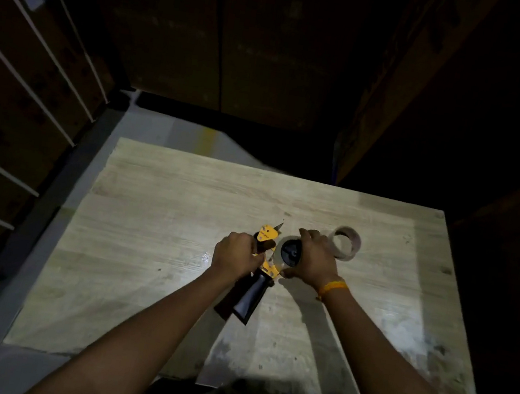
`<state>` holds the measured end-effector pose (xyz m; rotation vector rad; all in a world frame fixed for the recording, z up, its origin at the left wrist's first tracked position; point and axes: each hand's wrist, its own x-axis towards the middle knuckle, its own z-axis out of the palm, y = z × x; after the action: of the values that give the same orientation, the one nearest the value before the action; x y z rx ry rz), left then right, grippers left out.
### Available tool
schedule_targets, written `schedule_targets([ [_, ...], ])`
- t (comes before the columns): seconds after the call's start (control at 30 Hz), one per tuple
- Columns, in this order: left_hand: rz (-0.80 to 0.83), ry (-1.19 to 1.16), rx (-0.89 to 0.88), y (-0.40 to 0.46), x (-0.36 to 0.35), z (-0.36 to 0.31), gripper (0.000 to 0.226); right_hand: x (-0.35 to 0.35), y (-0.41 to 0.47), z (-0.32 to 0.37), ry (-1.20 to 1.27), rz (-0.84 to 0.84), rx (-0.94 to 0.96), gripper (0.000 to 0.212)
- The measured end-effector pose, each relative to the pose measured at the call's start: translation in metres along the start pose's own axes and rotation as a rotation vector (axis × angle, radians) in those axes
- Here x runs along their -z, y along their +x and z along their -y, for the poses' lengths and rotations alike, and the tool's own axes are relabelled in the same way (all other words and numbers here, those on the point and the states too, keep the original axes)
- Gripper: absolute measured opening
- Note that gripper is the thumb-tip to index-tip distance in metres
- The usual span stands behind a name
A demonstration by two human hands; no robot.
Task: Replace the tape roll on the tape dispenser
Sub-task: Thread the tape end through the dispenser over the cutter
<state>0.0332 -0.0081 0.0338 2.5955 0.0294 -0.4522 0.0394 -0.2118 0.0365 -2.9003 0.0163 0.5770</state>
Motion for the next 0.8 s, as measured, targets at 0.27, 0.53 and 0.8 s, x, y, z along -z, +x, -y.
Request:
schedule_targets([
  [0.27, 0.007, 0.149, 0.006, 0.021, -0.023, -0.029, 0.029, -0.025, -0.034, 0.003, 0.221, -0.033, -0.204, 0.112],
  [0.53, 0.005, 0.201, 0.006, 0.032, -0.034, -0.035, 0.024, -0.059, -0.045, 0.022, 0.533, 0.261, -0.536, 0.117],
  [0.8, -0.026, 0.169, -0.02, 0.035, -0.042, -0.035, 0.016, -0.083, -0.05, 0.06, 0.957, 0.379, -0.594, 0.026],
])
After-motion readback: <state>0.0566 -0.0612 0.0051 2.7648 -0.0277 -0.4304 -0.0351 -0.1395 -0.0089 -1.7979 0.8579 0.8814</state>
